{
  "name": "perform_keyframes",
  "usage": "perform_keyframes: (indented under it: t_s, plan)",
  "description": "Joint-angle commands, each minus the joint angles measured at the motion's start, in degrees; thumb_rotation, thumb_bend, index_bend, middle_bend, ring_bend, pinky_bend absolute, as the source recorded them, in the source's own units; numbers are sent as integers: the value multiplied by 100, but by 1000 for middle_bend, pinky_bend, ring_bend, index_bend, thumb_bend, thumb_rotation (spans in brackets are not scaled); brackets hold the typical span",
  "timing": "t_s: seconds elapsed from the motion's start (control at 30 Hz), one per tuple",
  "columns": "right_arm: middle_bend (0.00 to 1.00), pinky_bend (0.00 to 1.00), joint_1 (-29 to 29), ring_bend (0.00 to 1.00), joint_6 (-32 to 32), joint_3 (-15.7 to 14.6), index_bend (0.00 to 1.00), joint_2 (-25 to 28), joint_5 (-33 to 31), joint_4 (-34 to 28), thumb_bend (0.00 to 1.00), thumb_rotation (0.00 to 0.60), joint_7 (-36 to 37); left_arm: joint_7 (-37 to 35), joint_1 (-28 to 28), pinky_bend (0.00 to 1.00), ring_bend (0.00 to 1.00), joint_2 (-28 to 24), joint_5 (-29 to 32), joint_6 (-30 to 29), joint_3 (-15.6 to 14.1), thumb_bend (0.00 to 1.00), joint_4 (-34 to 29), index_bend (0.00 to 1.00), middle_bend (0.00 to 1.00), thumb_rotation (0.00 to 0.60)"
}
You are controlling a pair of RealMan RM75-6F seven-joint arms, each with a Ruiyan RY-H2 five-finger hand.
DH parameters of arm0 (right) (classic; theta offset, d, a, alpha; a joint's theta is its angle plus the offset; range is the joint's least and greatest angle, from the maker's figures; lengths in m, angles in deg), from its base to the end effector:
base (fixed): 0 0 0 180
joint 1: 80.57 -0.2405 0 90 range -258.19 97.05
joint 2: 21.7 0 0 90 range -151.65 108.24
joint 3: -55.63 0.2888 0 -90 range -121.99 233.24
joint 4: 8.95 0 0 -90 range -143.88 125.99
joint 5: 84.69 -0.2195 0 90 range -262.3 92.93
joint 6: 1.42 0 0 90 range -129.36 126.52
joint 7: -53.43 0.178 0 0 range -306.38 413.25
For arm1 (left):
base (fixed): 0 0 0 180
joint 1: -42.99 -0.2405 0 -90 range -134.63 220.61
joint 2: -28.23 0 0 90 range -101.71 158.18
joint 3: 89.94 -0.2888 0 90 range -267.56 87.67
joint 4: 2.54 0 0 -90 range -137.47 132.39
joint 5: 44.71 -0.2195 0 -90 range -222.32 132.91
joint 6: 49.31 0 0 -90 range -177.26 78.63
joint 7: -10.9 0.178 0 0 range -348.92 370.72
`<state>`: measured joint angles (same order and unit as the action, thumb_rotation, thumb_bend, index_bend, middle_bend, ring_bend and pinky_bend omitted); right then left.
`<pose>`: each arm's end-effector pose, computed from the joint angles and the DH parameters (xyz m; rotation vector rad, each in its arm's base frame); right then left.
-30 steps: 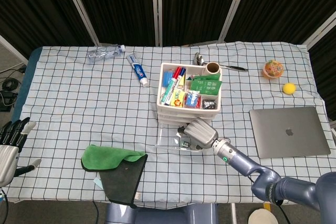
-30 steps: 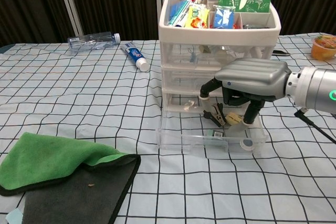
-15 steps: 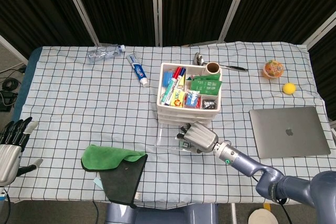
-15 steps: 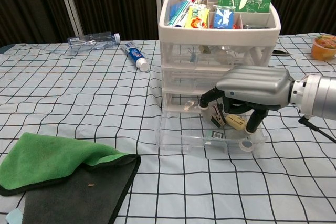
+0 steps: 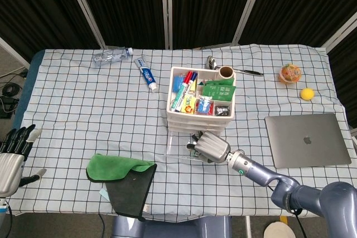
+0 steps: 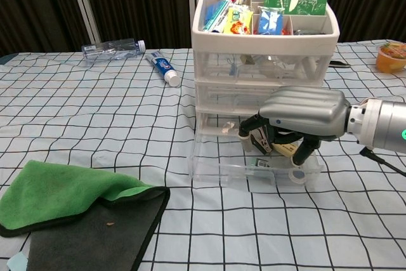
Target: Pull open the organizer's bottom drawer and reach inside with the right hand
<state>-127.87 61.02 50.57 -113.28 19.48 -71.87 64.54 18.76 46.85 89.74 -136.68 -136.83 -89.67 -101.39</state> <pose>-0.1666 -0.3680 -0.0689 2.3913 -0.5264 1.0812 -0.3113 0.2002 0.1630 -1.4877 -0.8157 -0.8981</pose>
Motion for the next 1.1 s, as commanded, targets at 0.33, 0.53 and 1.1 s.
perform_keyframes:
  t_s: [0.33,0.53,1.1]
  plan:
    - [1000,789,-91,985,202,-35,420,-216,173,356,0,600,17,0,7,0,0,-2,16,1,6,0,-3,0,0,600]
    - [1000,786,-108,985,574,-91,416,-436,417,845,0,600,-19,-14,13,0,0,1,38,9,14,0,9,0,0,600]
    - [1000,780,-228,981,1184,-392,409,-705,855,1905,0,600,302,29,54,0,0,34,101,86,27,0,22,0,0,600]
